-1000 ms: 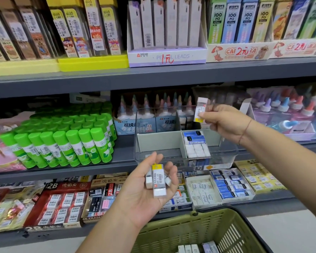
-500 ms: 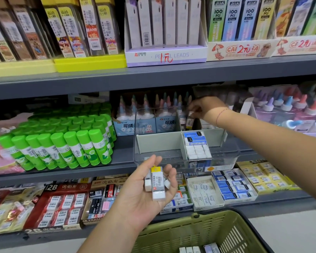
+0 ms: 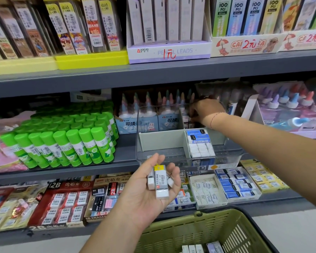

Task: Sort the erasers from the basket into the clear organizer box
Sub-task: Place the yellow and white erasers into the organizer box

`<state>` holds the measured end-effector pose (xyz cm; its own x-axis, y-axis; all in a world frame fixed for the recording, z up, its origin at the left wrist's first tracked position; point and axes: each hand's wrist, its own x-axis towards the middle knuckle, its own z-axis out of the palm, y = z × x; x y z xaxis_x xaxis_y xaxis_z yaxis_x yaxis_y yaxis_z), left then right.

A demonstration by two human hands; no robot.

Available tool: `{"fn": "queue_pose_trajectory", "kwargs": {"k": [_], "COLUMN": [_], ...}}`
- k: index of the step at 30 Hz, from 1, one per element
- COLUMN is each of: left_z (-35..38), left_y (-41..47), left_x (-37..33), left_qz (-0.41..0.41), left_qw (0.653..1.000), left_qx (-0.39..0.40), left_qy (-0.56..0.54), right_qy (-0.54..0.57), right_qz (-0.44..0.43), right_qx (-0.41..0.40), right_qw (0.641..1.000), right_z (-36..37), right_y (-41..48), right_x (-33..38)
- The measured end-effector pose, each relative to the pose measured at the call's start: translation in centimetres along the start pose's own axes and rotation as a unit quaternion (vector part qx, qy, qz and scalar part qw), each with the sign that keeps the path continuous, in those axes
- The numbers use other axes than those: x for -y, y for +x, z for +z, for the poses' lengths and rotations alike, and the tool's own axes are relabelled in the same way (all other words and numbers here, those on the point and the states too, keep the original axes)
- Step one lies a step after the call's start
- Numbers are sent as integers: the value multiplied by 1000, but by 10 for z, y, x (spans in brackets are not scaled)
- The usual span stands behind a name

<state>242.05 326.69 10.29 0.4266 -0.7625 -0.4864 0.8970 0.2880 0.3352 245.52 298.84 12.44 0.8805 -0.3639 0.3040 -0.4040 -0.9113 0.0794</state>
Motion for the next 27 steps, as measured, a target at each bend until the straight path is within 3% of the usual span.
{"fn": "queue_pose_trajectory", "kwargs": {"k": [4, 7, 10, 12, 17, 27], "left_z": [1, 2, 4, 5, 2, -2], "left_y": [-1, -4, -7, -8, -9, -5], "left_x": [1, 0, -2, -3, -1, 2], "left_qz": [0, 3, 10, 13, 0, -17], "left_qw": [1000, 1000, 999, 998, 997, 999], "left_qx": [6, 16, 33, 50, 81, 40], "left_qy": [-14, -22, -31, -26, 11, -4], "right_qy": [10, 140, 375, 433, 303, 280], "right_qz": [11, -2, -80, -122, -184, -178], "right_qx": [32, -38, -45, 9, 53, 15], "right_qw": [999, 989, 922, 893, 934, 943], "right_z": [-14, -39, -61, -67, -63, -77], "right_y": [-6, -36, -96, -134, -170, -160], "right_x": [2, 22, 59, 79, 99, 89]}}
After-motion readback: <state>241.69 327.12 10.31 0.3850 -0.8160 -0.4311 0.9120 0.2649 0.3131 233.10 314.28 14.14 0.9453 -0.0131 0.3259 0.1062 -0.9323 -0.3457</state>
